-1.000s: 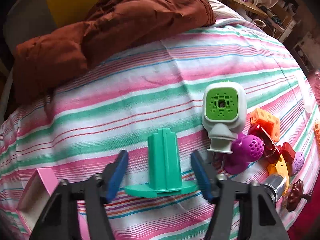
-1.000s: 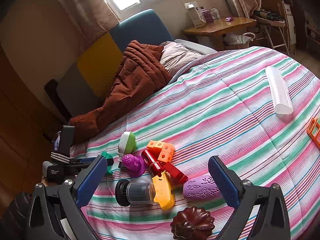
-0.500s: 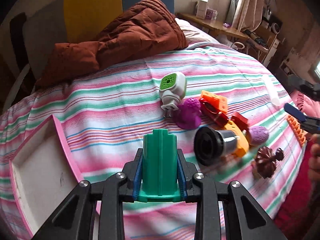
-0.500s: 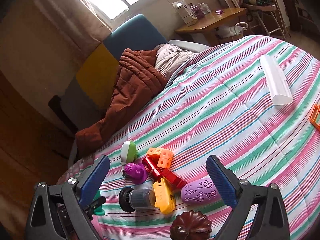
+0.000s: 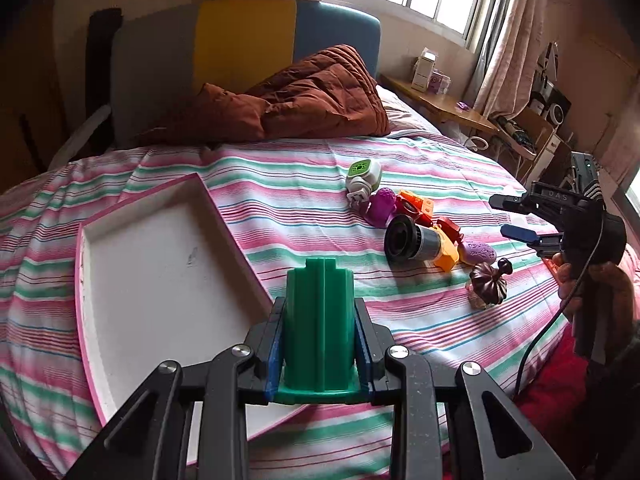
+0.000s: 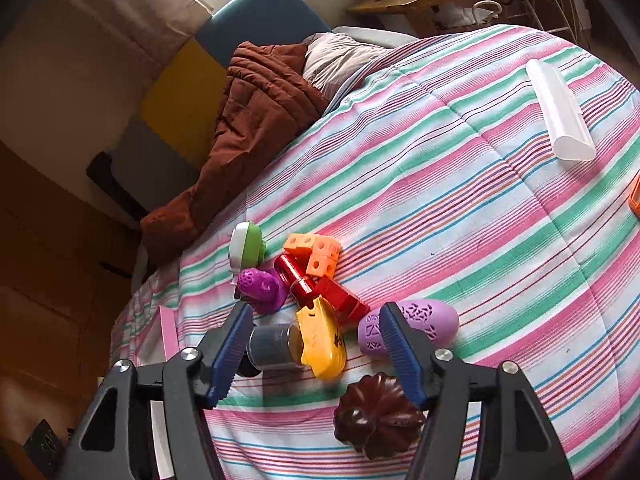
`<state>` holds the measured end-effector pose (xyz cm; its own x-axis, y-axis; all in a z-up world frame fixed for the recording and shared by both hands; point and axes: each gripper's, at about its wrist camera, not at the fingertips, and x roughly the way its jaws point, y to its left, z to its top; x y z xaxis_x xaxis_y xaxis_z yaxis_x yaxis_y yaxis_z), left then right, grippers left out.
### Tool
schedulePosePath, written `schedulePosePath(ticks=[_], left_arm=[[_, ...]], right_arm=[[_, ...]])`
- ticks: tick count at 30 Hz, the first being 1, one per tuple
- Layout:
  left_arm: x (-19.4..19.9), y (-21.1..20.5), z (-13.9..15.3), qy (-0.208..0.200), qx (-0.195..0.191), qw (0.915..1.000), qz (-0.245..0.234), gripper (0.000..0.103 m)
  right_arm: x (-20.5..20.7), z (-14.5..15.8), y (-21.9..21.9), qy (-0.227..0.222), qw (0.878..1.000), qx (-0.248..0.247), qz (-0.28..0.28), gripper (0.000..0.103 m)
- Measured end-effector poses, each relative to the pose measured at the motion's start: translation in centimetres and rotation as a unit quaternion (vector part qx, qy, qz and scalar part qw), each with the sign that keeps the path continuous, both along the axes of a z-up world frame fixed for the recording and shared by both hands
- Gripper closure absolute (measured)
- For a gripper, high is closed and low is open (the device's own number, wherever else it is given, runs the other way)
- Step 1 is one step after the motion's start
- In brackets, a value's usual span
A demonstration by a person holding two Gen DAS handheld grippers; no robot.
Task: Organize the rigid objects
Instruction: 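Drop the green toy in the tray with the left gripper while the right grasps the brown flower mold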
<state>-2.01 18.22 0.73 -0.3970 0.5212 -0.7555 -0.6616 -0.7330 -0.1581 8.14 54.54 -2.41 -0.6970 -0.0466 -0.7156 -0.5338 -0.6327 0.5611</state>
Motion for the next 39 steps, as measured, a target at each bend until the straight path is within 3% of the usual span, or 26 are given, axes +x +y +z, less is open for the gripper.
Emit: schedulePosePath(ticks=[7, 10, 13, 15, 22, 27, 32, 39], left_arm=[[-0.4, -4.6, -1.2, -0.025, 0.02, 0.9986, 0.042, 0.073], [-0.6, -6.5, -1.9, -0.032, 0.022, 0.9972, 0.064, 0.073], [-0.9, -8.7, -2.5, -0.038, 0.025, 0.995, 0.089, 0.073], [-1.2, -10.1, -2.9, -0.043, 0.029, 0.9931, 0.105, 0.073], [-4.4, -13.8, -3.1, -0.066, 0.054, 0.984, 0.156, 0.073], [-8.3, -14.2, -3.1, -0.08, 0.062, 0.9794, 0.175, 0.073], [-12.4, -12.6, -3.5, -0.081, 0.049, 0.98, 0.175, 0.073], [-18.3, -10.5, -5.1, -0.076, -0.006, 0.9792, 0.188, 0.072]], right_arm=[[2.0, 0.9, -4.3, -0.028, 0.997, 0.07, 0.035, 0.039], [1.3, 0.0, -6.0, -0.071, 0.987, 0.128, 0.061, 0.04], [0.3, -1.8, -6.5, -0.116, 0.979, 0.146, 0.076, 0.054], [0.3, -1.8, -6.7, -0.134, 0.97, 0.189, 0.067, 0.08], [0.4, -1.9, -6.7, -0.138, 0.967, 0.2, 0.07, 0.08], [0.3, -1.7, -6.7, -0.141, 0.967, 0.203, 0.065, 0.08], [-0.1, -1.7, -7.1, -0.145, 0.962, 0.221, 0.07, 0.08], [-0.3, -1.7, -7.3, -0.146, 0.958, 0.233, 0.08, 0.08]])
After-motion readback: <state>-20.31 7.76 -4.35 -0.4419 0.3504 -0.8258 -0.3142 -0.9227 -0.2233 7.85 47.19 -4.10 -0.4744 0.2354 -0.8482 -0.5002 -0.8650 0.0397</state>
